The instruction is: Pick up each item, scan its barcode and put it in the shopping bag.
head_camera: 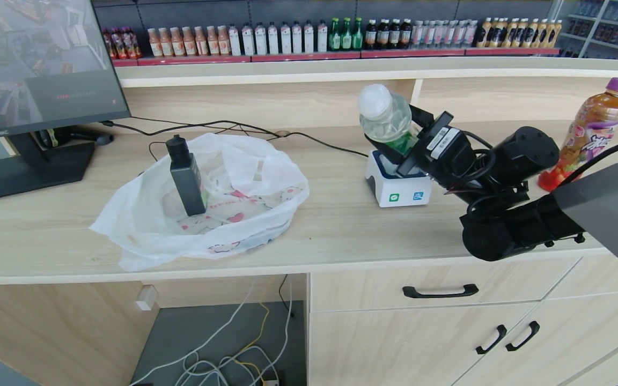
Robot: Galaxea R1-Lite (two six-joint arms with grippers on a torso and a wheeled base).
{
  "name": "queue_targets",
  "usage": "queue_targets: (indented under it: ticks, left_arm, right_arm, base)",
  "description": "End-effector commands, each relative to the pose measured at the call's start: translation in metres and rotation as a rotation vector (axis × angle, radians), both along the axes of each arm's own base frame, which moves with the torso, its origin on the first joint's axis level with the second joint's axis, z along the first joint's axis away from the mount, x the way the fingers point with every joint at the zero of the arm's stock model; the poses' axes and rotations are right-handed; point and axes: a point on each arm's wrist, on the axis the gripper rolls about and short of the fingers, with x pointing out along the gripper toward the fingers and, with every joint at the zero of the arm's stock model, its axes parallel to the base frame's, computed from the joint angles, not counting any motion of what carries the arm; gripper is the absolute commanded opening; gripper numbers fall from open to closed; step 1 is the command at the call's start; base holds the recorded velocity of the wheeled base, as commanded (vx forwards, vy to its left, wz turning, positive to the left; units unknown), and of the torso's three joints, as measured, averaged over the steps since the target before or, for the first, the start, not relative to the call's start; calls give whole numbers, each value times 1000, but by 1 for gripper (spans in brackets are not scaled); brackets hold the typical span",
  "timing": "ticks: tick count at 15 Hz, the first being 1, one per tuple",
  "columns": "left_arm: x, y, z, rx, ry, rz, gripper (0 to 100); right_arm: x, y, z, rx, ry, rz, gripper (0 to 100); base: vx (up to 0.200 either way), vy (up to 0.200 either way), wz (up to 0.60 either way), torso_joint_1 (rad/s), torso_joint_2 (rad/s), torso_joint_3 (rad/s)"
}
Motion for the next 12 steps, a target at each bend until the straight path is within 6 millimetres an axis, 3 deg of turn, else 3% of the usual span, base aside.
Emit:
queue_targets:
  ticks: [1,12]
  left_arm:
    - [0,0,0,0,0,0,100]
    - [0,0,0,0,0,0,100]
  right_arm:
    - [-1,0,1,0,-1,1,0]
    - [-9,-1,3,-11,-1,-2,0]
  base:
    - [0,0,0,0,0,0]
    - [0,0,0,0,0,0]
